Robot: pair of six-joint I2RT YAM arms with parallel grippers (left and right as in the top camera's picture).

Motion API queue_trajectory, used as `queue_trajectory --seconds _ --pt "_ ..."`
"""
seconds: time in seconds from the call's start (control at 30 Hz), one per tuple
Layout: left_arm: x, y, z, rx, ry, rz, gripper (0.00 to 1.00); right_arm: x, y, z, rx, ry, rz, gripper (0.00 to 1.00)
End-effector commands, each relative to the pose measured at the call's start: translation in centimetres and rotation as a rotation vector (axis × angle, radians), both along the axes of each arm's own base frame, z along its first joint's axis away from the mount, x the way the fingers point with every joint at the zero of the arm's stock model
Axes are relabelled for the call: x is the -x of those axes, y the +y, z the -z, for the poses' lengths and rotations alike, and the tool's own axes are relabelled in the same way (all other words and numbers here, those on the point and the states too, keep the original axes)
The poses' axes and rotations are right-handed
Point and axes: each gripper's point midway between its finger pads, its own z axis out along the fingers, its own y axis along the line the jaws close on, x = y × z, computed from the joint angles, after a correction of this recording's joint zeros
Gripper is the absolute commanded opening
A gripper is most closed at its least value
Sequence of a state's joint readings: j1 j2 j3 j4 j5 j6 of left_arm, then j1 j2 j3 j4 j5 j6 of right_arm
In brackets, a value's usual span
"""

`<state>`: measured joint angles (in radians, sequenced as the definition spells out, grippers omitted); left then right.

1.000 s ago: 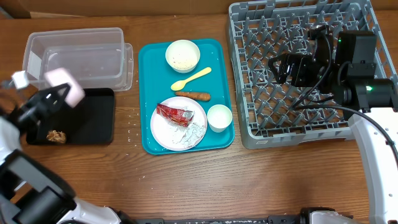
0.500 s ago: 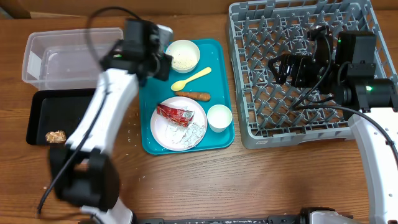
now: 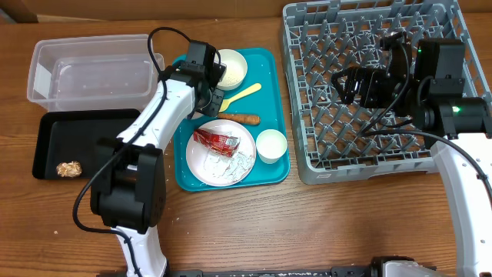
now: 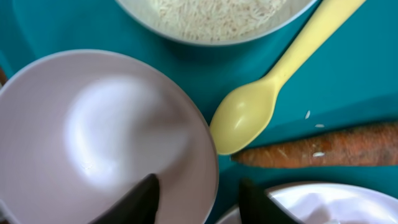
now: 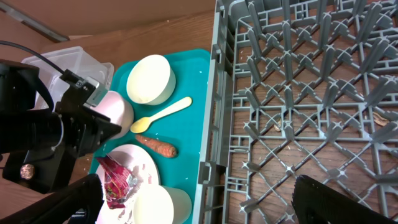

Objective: Sort waste into correct bins and load items into the dishwasher
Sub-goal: 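Return the pink bowl to the teal tray with the left gripper, then grasp the white rice bowl rim with the left gripper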

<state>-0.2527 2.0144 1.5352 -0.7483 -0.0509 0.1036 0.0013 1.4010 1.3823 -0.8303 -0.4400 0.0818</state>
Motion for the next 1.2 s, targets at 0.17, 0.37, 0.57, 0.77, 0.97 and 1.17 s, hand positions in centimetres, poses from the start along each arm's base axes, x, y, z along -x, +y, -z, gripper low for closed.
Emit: queue_trajectory --seconds 0.17,0.37,0.57,0.77,0.97,1.17 --pt "-5.4 -3.1 -9.8 0.007 -0.23 0.128 0.56 -0.5 -0.1 -1.3 0.004 -0.036 0.005 1.0" --pt "-7.2 -9.7 -6.3 -0.004 -0.293 0.481 0.65 -0.5 -0.1 -1.3 0.004 -0.035 0.005 1.0" --pt "-6.4 -11.0 0.4 -0.022 -0.172 0.529 0.6 -0.5 -0.1 -1.3 0.004 -0.035 0.005 1.0" --pt "-6.3 -10.9 3.0 -0.022 -0.132 0.502 0.38 -0.5 -0.1 -1.3 0.004 -0.035 0.005 1.0" --pt "-7.6 -10.2 2.4 -0.036 -0.172 0.389 0.11 -0.6 -0.4 -1.2 0.015 -0.035 0.016 1.0" --pt "-6.8 -9.4 2.7 -0.026 -0.127 0.282 0.04 -0.6 -0.4 -1.2 0.015 -0.035 0.016 1.0"
